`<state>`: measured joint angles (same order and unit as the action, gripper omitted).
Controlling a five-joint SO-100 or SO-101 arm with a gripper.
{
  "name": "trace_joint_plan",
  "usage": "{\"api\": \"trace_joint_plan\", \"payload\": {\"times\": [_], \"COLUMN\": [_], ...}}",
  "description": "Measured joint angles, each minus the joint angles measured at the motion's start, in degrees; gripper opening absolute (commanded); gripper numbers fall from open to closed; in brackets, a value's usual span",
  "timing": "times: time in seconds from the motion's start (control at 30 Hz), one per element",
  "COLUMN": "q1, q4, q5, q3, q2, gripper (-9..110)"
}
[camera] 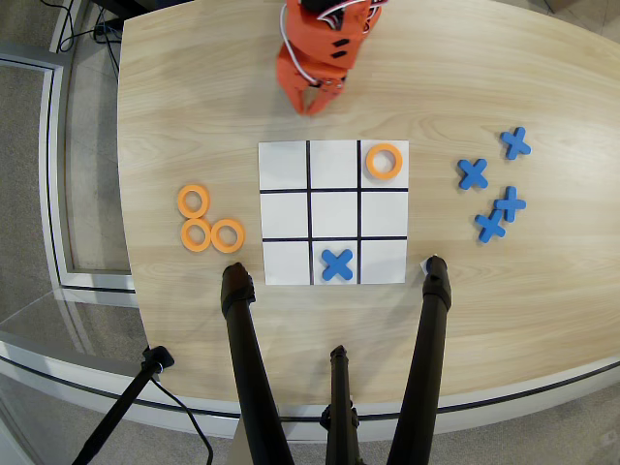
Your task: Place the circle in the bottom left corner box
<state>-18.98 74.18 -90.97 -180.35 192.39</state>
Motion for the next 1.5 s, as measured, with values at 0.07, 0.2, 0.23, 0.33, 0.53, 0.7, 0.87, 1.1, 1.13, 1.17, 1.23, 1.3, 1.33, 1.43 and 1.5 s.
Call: {"api": "trace_joint_plan", "payload": {"times": [0.07,0.2,0.23,0.33,0.53,0.7,0.87,1.1,1.13,1.17,1.23,1.3,1.33,1.43,1.5], "q1": [-8.96,-33.57,-40.17,-59.41,-72.07,-71.1,-71.1,-71.1,-71.1,-71.1,-71.1,-71.1,-71.1,-71.1,-71.1], "q4": [0.0,0.0,0.0,0.0,0.0,0.0,0.0,0.0,0.0,0.0,0.0,0.0,0.0,0.0,0.0], "q5": [0.0,0.0,0.0,0.0,0.0,0.0,0.0,0.0,0.0,0.0,0.0,0.0,0.0,0.0,0.0], "q3": [0.0,0.0,0.0,0.0,0.0,0.0,0.0,0.0,0.0,0.0,0.0,0.0,0.0,0.0,0.0], "q2": [0.44,0.88,0.88,0.88,0.88,0.88,0.88,0.88,0.88,0.88,0.88,0.88,0.88,0.88,0.88], "gripper": [0,0,0,0,0,0,0,0,0,0,0,0,0,0,0]}}
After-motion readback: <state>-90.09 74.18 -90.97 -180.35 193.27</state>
